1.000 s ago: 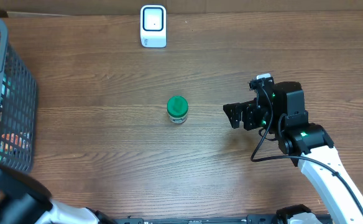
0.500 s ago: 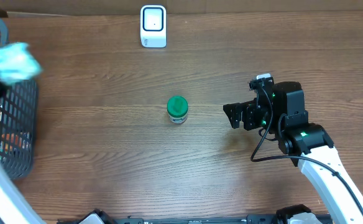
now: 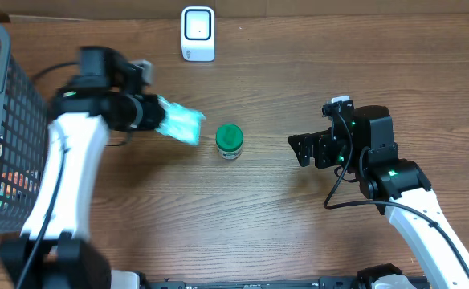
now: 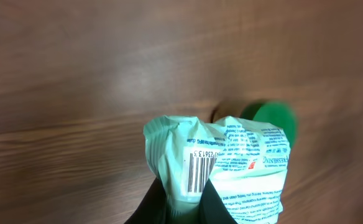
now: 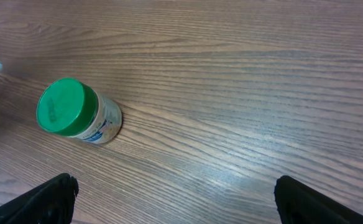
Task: Scan the item barcode
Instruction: 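Place the mint-green packet on the table beside the jar, then reach the left gripper into the basket and grasp the orange packet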
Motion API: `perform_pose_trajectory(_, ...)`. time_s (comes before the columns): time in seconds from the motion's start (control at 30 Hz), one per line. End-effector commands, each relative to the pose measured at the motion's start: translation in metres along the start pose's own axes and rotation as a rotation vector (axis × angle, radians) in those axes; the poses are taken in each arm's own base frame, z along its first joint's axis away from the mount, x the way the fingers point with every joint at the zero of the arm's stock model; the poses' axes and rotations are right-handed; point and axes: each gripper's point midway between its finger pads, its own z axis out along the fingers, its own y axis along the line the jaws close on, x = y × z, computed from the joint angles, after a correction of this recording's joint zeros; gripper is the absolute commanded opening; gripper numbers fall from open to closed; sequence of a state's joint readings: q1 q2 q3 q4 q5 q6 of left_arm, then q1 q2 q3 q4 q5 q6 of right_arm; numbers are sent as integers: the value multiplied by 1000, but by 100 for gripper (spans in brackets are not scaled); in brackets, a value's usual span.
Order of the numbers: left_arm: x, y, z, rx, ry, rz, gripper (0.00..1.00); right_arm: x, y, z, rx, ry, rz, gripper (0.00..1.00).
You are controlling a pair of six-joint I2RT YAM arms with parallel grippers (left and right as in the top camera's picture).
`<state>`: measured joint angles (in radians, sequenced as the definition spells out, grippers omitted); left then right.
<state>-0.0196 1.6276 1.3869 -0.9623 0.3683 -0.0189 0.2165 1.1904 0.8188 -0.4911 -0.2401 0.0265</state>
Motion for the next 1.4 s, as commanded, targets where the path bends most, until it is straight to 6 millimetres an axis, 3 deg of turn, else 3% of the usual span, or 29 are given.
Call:
perform_pose_trajectory(0.0, 12, -14, 41, 49, 94, 151, 4, -11, 3, -4, -10, -27, -2, 100)
perform_pose_trajectory(0.13, 23, -16, 78, 63, 177, 188, 4, -11, 3, -4, -9, -23, -1, 100)
perform_pose_trajectory(0.23, 32, -11, 94, 63, 228, 175, 4, -9, 3, -4, -8, -16, 1, 100)
perform_pose_trajectory(0.37, 36, -8, 101, 63, 248, 168, 19, -7, 2, -4, -8, -12, 2, 100)
perform_pose_trajectory(0.57, 16, -10, 96, 54, 192, 178, 74, -8, 2, -4, -8, -12, 2, 100)
perform_pose_trajectory(0.63, 4, -10, 90, 50, 165, 170, 85, -7, 2, -4, -8, -12, 2, 100)
perform_pose_trajectory(0.7, -10, -9, 80, 45, 131, 147, 88, -8, 2, -4, -8, -12, 2, 100)
perform_pose_trajectory(0.87, -57, -2, 34, 23, 28, 72, 100, -8, 2, -4, -8, -12, 2, 100)
perform_pose_trajectory(1.1, -110, 24, -71, -56, -159, -72, 100, -8, 2, -4, -8, -12, 2, 100)
perform_pose_trajectory(1.23, -111, 72, -158, -251, -301, -251, 99, -7, 2, -4, -8, -12, 2, 100)
perform_pose_trajectory(1.37, -84, 120, -224, -432, -404, -443, 99, -8, 2, -4, -8, -12, 2, 100)
